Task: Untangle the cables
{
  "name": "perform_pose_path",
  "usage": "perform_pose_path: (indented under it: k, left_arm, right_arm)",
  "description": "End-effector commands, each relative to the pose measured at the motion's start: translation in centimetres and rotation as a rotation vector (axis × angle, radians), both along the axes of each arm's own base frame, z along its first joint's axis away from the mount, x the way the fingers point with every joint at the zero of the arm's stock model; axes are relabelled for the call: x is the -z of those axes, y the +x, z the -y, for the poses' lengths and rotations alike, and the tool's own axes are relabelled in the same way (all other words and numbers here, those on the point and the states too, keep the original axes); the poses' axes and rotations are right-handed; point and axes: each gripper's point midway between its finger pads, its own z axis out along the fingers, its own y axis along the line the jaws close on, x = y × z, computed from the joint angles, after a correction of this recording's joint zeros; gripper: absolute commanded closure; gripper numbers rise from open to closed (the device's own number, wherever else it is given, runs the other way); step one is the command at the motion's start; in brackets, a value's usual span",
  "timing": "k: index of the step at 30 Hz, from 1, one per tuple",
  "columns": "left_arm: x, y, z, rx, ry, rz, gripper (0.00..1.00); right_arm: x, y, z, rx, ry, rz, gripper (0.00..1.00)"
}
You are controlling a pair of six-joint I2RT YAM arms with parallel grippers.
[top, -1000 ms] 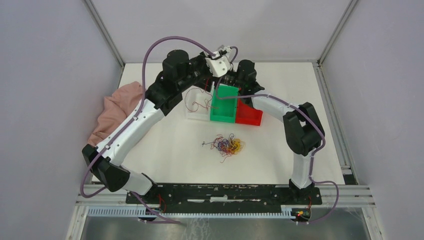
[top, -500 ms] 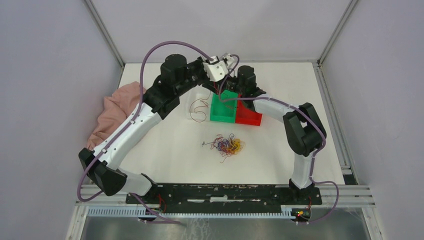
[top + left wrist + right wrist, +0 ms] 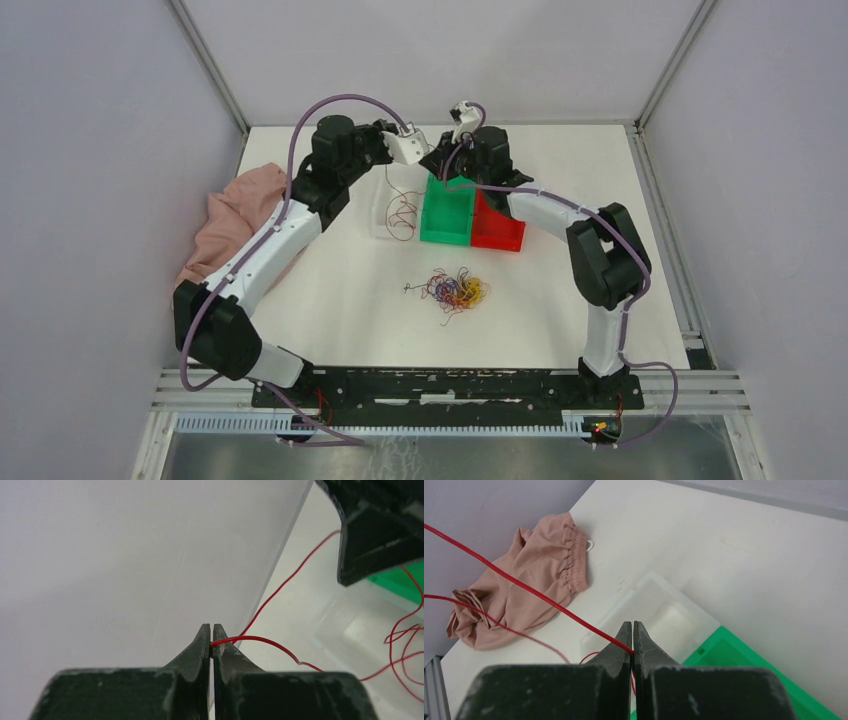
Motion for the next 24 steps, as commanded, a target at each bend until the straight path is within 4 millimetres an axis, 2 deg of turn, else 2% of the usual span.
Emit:
perform_pose_path:
  k: [1,6,10,13,19,21,24]
  left_arm:
    - [-1.6,1.8,-1.4,0.009,0.077,0.171,0.97]
    - [2.6,2.5,-0.9,0.026,0.097,0.155,0.97]
    - [4.0,4.1,-1.0,-0.018,0.087,0.205,0.97]
    - [5.2,4.6,-0.5,-0.004,0.08,0.208,0.97]
    - [10.6,3.8,-0.1,0.016,0.064,0.011,0.97]
    - [12.3,3.4,-0.3,0.017,0.071,-0.031,0.97]
    - [13.7,2.7,-0.4,0.032,0.092,-0.053,0.97]
  right_arm:
    - [-0.5,3.4,0.9,0.147,-0.023,-0.027,1.0]
    - [0.5,3.4,0.3,0.136,0.011,-0.085,1.0]
    - [1.6,2.9,0.3,0.126,0.004,-0.12,1.0]
    - [2.2,2.8,0.4,0.126,-0.005,-0.132,1.0]
    - [2.7,2.7,-0.7,0.108,0.043,-0.207,1.0]
    - [3.0,2.8,-1.5,0.098,0.052,-0.234,1.0]
    - [3.3,2.9,-3.3,0.069,0.046,-0.245,1.0]
